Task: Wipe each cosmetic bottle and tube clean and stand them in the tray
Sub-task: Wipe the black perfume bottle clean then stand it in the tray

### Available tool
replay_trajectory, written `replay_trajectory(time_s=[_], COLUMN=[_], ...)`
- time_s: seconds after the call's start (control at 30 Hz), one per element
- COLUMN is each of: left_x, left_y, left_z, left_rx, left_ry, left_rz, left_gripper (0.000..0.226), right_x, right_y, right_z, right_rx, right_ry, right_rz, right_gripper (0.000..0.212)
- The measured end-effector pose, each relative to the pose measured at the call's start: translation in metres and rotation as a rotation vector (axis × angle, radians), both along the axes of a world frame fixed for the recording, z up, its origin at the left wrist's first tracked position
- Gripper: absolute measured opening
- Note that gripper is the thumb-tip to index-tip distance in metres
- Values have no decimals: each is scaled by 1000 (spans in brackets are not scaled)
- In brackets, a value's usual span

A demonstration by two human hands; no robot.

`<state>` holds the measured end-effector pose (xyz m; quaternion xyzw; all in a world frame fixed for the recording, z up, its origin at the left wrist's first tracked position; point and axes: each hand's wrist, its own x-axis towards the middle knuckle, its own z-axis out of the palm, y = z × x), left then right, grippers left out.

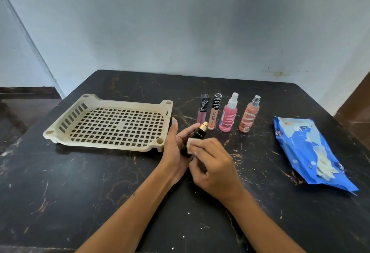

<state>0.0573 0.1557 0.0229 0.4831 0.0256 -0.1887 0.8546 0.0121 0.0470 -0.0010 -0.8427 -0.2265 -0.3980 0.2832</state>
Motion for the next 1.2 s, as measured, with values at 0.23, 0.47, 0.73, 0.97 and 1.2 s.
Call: replay_trajectory(time_s=[0.23,0.47,0.73,0.97,1.2], left_x=[-3,-4,-4,-5,-4], left_y=[-1,-2,1,-1,3], left_z=[2,3,3,5,5], left_rx=[39,46,8,27,-22], left_ry=[-49,-37,-32,-31,34], left_rz=[8,24,-5,28,29], left_gripper=[69,70,76,77,79], right_x=[7,3,2,8,-2], right_y=[-2,0,7,-4,6], right_z=[-2,2,-1,-2,1], right_rx=[25,-35,-53,90,-57], right_ry=[-27,7,-82,41,-59], right_rz=[-167,-99,11,-275,37], right_gripper=[24,31,16,33,19])
